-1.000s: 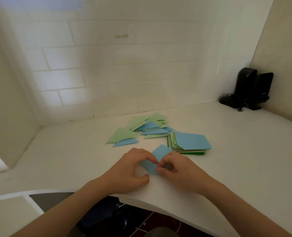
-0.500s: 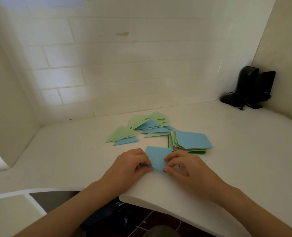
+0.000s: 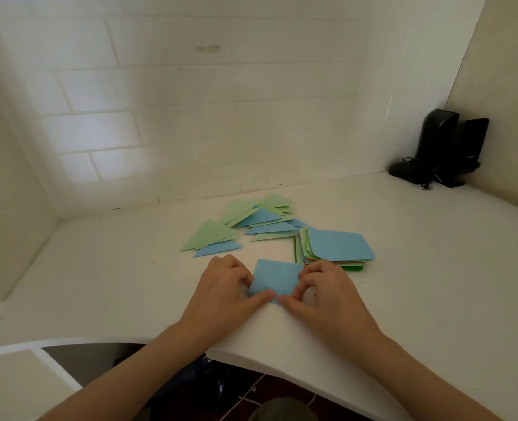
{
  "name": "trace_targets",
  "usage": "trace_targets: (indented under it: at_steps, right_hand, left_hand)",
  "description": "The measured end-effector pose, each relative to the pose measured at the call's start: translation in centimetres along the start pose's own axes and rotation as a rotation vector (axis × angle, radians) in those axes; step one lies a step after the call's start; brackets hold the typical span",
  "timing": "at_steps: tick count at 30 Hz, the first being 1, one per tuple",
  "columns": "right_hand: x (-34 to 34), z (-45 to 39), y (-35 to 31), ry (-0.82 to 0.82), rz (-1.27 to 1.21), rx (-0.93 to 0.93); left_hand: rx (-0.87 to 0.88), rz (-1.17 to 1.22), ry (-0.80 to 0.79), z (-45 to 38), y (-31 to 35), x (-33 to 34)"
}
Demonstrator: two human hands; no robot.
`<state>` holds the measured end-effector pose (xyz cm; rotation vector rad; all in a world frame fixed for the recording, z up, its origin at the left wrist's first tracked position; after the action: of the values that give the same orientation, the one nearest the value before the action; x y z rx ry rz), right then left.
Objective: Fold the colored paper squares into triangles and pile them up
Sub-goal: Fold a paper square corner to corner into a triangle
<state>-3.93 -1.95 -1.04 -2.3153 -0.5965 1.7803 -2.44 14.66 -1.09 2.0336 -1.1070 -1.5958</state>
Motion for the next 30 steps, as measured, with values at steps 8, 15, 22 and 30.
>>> trace_targets:
  at_steps: [8, 15, 22, 30]
  right_hand:
    - [0.7, -0.6, 1.2, -0.223, -0.108, 0.038]
    - [0.1, -0.1, 1.2, -0.163, -0.164, -0.027]
    - [-1.7, 0.0, 1.4, 0.008, -0.018, -0.195]
    - [-1.2, -0.9, -2.5, 0.012, 0.285, -0.445]
  left_hand:
    - [-0.082, 0.084, -0.075, -0.3, -0.9, -1.1]
    - [0.201, -0.037, -0.170, 0.9, 2.6, 1.9]
    - [0.293, -0.130, -0.221, 2.0, 4.2, 1.6]
    - [0.299, -0.115, -0.255, 1.9, 3.6, 0.7]
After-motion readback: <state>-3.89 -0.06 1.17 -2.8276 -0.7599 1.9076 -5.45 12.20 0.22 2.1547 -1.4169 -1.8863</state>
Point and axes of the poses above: each hand's wrist, its own z-axis away from the middle knuckle, its own x-axis out of the palm, y = z × x, the point moved 9 cm from there along -z, towards the middle knuckle, and after that the axes turned 15 degrees about z, right-handed, at the moved point
